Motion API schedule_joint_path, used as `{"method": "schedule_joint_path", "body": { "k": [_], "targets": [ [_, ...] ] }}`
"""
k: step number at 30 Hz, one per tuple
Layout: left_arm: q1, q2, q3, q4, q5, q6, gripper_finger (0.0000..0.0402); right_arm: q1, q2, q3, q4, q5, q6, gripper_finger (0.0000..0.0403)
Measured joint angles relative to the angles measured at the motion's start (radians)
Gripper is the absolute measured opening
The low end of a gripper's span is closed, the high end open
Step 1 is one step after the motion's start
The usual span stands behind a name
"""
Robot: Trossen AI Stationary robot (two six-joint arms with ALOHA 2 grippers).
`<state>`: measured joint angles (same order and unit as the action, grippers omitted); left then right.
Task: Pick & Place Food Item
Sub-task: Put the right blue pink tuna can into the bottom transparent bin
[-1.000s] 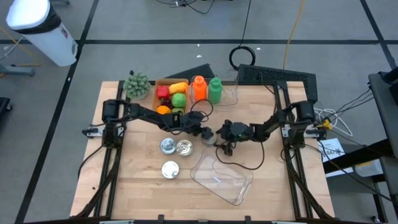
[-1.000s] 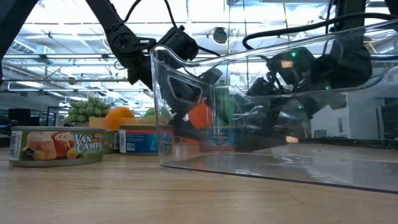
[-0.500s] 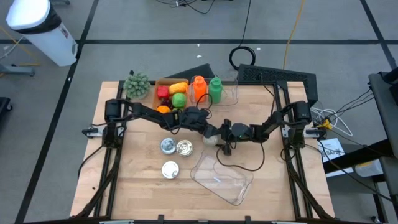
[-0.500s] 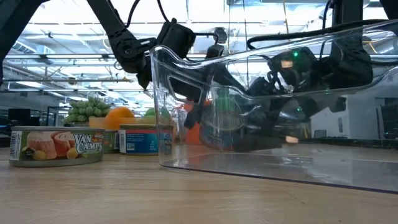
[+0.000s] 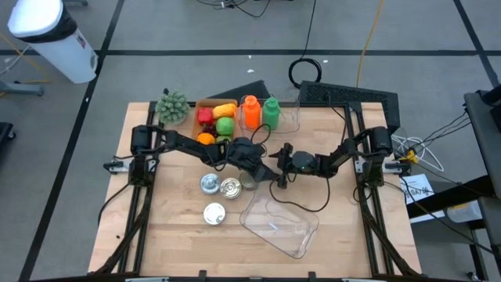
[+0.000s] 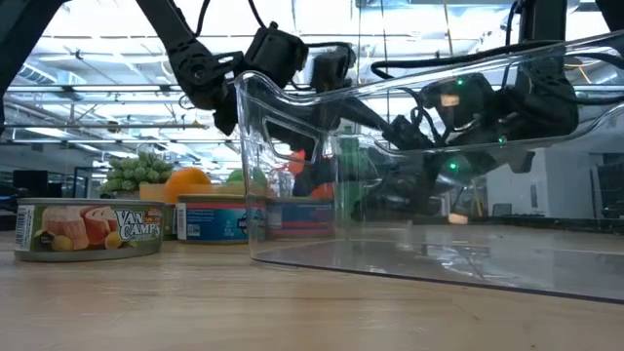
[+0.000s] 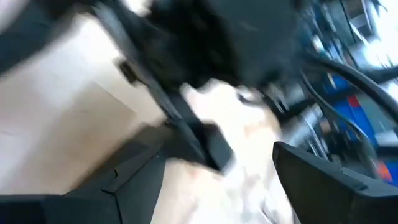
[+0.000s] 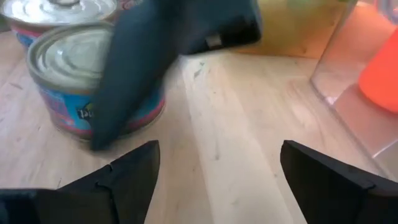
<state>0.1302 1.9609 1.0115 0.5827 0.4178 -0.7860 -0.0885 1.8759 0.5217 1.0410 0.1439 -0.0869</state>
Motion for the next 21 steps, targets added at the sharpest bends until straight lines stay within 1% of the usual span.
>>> {"method": "schedule_joint_path", "body": {
  "k": [2, 3, 6, 8, 10, 12, 14, 16, 18, 21],
  "targets": [
    [0.009, -0.029, 0.001, -0.039, 0.070, 0.034, 0.0310, 0.001, 0.000, -0.001, -0.007, -0.010, 0.014, 0.0313],
    [0.013, -0.056, 0.004, -0.077, 0.081, 0.050, 0.0310, 0.001, 0.000, -0.001, -0.010, -0.011, 0.023, 0.0313],
    [0.017, -0.143, 0.004, -0.239, 0.062, 0.124, 0.0310, 0.001, 0.000, -0.001, -0.025, -0.014, 0.022, 0.0313],
    [0.010, -0.204, 0.004, -0.380, 0.039, 0.184, 0.0310, 0.001, 0.000, -0.002, -0.035, -0.014, 0.019, 0.0313],
    [-0.011, -0.258, 0.004, -0.531, -0.034, 0.236, 0.0310, 0.001, 0.000, -0.002, -0.039, -0.018, 0.018, 0.0313],
    [-0.038, -0.299, 0.004, -0.686, -0.169, 0.278, 0.0310, 0.001, 0.000, -0.002, -0.042, -0.036, 0.018, 0.0313],
    [-0.065, -0.316, 0.004, -0.814, -0.316, 0.281, 0.0310, 0.002, 0.000, -0.002, -0.042, -0.043, 0.016, 0.0313],
    [-0.084, -0.322, 0.004, -0.909, -0.418, 0.279, 0.0310, 0.002, 0.000, -0.002, -0.038, -0.043, 0.015, 0.0313],
    [-0.102, -0.323, 0.004, -0.972, -0.469, 0.279, 0.0310, 0.002, 0.000, -0.002, -0.036, -0.043, 0.015, 0.0313],
    [-0.129, -0.305, 0.004, -1.002, -0.525, 0.286, 0.0310, 0.002, 0.000, -0.002, -0.037, -0.043, 0.015, 0.0313]
  ]
}}
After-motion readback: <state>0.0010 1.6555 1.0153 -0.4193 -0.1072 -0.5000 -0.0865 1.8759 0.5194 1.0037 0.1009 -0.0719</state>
